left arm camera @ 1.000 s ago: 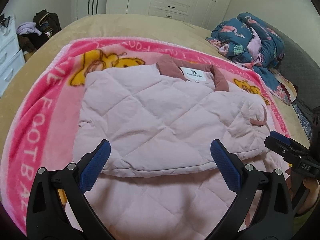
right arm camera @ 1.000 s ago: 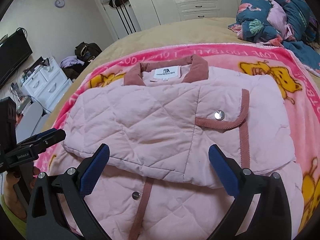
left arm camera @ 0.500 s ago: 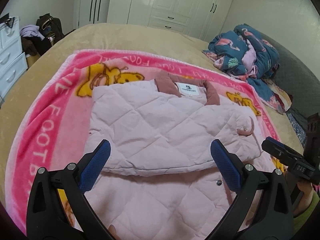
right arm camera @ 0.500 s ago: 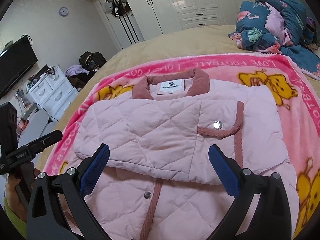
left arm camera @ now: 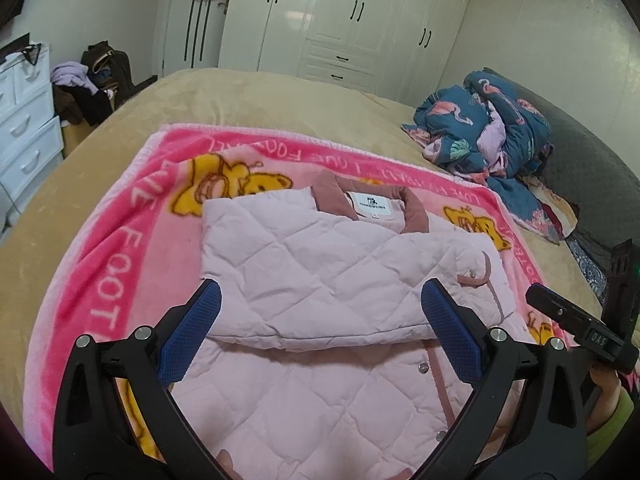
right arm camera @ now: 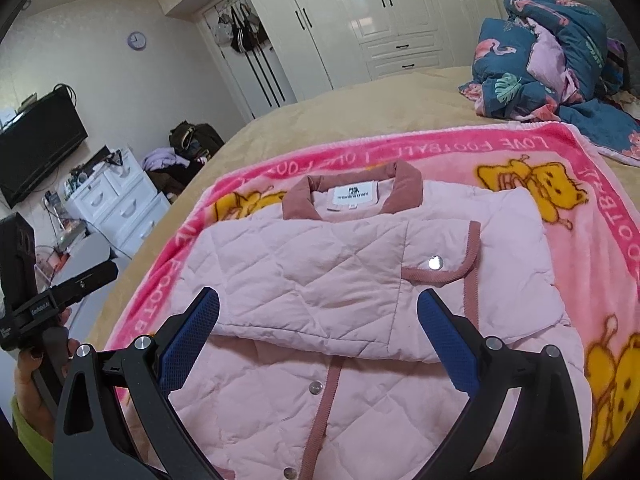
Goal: Fold large clothes
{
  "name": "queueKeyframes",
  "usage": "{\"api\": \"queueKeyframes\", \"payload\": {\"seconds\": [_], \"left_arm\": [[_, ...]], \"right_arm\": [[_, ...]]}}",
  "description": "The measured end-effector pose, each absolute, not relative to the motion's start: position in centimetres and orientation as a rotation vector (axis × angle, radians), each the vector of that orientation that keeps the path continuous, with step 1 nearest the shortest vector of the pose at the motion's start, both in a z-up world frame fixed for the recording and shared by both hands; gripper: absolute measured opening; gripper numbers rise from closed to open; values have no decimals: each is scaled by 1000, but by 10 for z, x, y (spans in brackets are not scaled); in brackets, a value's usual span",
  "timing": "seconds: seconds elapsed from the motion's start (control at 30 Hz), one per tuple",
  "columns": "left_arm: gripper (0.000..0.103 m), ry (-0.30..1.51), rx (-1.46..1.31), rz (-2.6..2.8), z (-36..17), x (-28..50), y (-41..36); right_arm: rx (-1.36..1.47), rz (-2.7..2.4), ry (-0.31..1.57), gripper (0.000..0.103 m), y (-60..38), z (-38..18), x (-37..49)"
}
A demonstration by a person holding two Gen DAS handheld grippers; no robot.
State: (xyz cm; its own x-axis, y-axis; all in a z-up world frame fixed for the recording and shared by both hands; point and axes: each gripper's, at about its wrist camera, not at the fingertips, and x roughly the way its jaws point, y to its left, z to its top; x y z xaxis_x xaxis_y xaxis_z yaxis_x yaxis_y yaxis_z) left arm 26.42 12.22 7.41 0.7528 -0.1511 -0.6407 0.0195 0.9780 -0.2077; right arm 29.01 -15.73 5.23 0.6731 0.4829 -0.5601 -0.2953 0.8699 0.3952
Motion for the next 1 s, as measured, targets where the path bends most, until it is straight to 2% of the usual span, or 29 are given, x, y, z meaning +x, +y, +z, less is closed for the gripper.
{"api": "queueKeyframes", "payload": {"seconds": [0.33, 1.0], "left_arm": [[94, 677, -178, -88, 90, 246, 122], [94, 673, -133, -75, 89, 210, 110]], "right_arm": [[277, 450, 679, 99, -167, 64, 272], [256, 490, 655, 99, -188, 77, 224]]}}
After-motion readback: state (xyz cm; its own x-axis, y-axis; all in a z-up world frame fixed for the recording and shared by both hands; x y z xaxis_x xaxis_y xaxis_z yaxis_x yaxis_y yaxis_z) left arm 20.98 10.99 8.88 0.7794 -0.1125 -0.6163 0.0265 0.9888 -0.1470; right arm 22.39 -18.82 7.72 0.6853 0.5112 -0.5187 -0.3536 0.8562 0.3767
